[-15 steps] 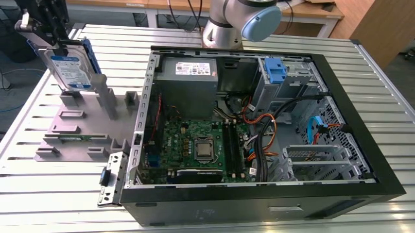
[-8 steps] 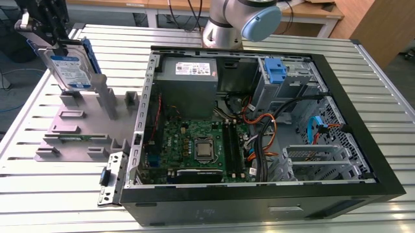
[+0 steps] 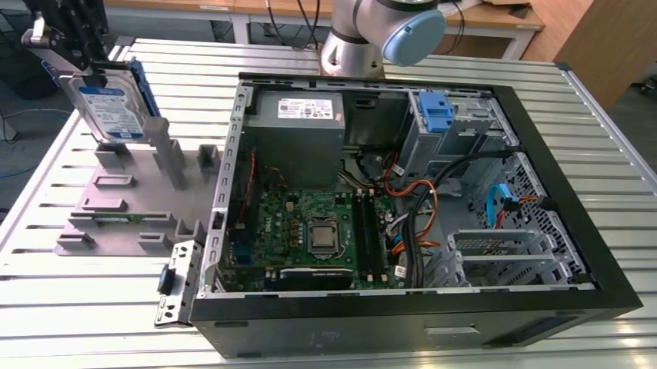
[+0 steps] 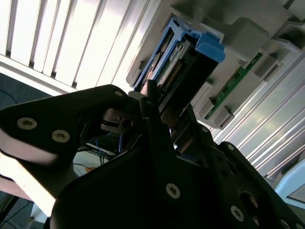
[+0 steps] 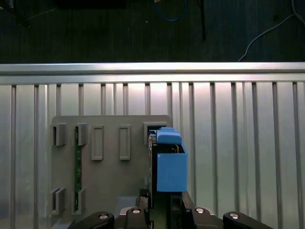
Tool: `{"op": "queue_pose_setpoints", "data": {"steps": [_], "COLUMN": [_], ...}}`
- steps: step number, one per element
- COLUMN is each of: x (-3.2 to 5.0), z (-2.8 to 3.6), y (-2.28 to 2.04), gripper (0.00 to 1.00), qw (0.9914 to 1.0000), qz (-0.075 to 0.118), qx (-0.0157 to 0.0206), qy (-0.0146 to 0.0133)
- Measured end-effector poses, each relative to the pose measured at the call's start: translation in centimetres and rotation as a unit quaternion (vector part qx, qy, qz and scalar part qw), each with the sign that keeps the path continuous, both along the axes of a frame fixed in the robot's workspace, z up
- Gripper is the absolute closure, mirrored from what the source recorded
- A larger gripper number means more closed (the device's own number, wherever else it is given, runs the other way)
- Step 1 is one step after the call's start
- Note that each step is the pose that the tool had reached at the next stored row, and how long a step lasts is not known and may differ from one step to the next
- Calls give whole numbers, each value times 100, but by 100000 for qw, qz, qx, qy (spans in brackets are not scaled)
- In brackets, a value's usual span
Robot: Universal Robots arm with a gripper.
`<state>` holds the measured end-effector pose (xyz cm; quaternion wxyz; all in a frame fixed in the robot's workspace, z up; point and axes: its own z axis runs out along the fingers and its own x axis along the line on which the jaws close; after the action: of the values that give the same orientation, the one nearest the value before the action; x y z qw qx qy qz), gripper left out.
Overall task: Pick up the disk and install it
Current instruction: 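Pick up the disk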
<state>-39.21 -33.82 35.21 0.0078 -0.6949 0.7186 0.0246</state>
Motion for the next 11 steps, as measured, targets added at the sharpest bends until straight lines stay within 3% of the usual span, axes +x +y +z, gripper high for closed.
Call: {"op": "queue_pose_setpoints", "data": {"steps": [11], "x": [0], "z": [276], "y": [0], "gripper": [65], "qw": [100000], "qz": [0], "qx": [5], "qy": [-7]}}
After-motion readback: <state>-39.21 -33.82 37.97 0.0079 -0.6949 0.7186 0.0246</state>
